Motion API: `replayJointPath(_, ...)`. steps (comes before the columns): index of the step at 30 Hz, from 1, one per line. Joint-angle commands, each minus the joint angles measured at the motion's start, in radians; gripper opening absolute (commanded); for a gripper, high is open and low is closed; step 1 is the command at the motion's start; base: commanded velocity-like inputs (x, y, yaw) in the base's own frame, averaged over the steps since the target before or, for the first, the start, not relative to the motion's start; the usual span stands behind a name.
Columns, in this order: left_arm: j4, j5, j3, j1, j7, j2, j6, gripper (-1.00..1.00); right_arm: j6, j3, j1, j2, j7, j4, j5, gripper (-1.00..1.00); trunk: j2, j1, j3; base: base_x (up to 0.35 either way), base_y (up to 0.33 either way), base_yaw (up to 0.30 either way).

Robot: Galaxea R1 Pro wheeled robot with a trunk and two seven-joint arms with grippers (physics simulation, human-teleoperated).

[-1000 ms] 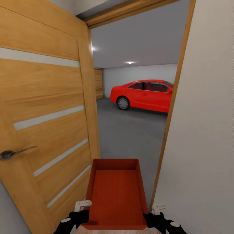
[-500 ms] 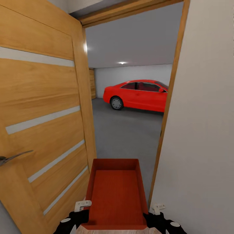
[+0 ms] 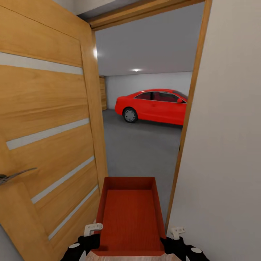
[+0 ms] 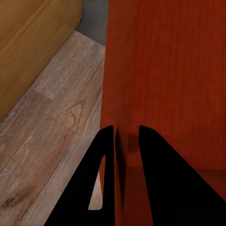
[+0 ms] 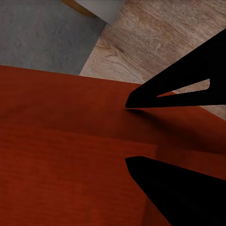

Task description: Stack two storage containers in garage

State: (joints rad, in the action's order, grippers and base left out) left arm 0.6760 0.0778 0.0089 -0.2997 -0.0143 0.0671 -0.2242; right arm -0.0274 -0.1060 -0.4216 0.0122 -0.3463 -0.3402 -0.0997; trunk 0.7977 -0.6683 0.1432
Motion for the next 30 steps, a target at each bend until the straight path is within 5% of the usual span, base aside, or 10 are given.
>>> replayJointPath(1,0.005,0.0,0.006,-0.001,-0.004,0.008,-0.006,-1.0,-0.002,-0.009,0.0,-0.012,-0.011,0.003,-0.02,-1.0,0.001,0.0,0.002,0.0,0.0,0.0)
replayJointPath(30,0.005,0.0,0.006,-0.001,-0.004,0.01,-0.007,-1.0,0.004,-0.009,0.0,-0.012,-0.013,0.003,-0.02,-1.0,0.001,0.0,0.002,0.102,0.028,-0.03)
